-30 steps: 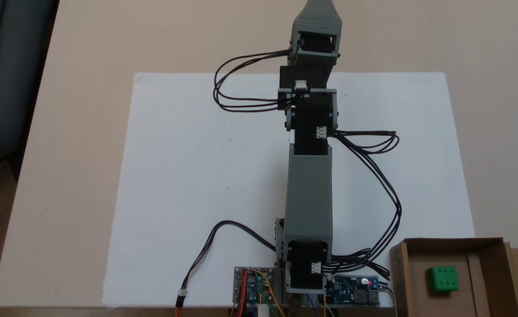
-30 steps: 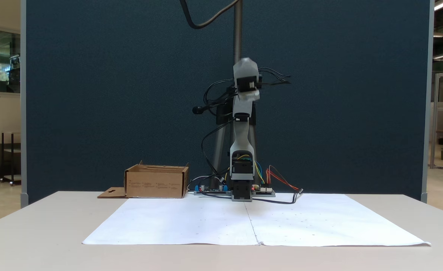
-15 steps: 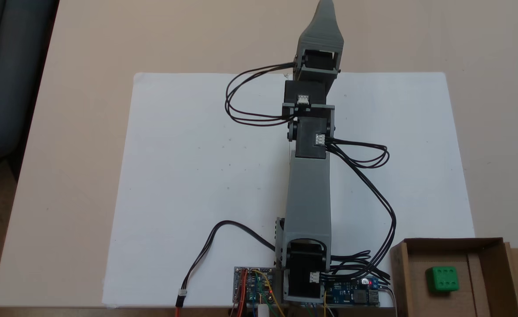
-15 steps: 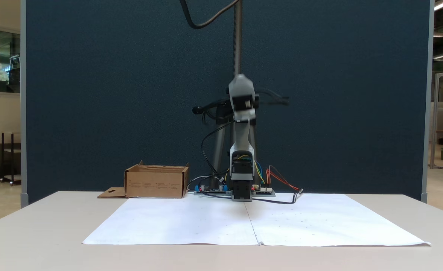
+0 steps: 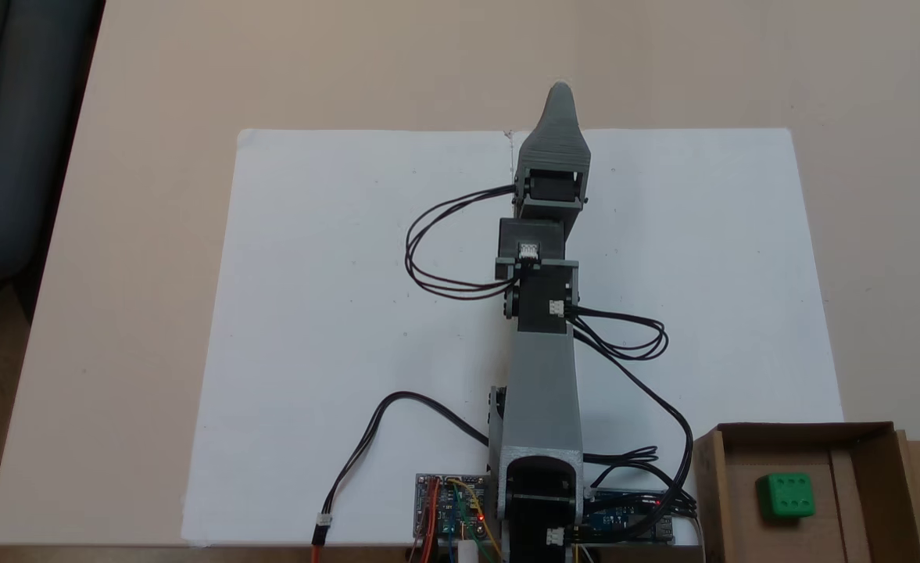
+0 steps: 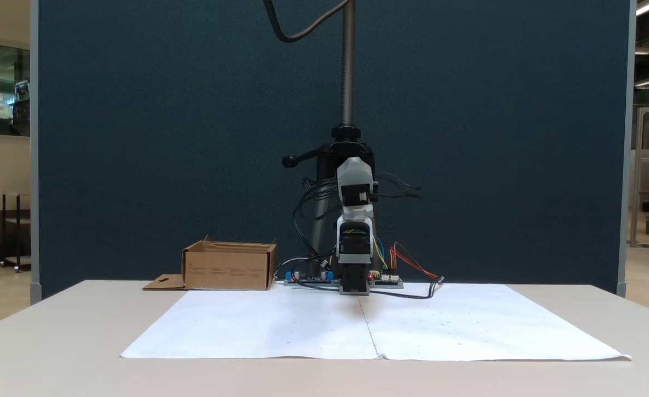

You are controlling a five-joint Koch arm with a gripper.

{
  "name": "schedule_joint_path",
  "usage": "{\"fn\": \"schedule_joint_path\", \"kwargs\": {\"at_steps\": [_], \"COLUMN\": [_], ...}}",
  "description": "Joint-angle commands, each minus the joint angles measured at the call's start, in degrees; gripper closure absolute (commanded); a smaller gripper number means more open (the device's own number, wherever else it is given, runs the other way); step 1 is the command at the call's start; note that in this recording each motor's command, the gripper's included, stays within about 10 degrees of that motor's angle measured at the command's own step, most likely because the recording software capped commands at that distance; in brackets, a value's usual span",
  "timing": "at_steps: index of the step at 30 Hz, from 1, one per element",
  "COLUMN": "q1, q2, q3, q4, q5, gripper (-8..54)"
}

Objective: Grasp a green dice and put it in the bin.

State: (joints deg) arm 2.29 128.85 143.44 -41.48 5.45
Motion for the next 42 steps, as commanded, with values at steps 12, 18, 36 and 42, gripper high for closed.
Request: {"fn": "schedule_joint_path", "kwargs": {"at_steps": [12, 18, 36, 42], "q1": [-0.5, -0.5, 0.3, 0.0], "q2": [6.7, 6.9, 7.1, 7.1], "q3": [16.1, 22.7, 36.0, 36.0], "q4": [-28.1, -38.3, -55.6, -55.6], "q5": [-5.2, -5.0, -6.3, -6.2], "gripper": [1.9, 1.0, 0.8, 0.2]}}
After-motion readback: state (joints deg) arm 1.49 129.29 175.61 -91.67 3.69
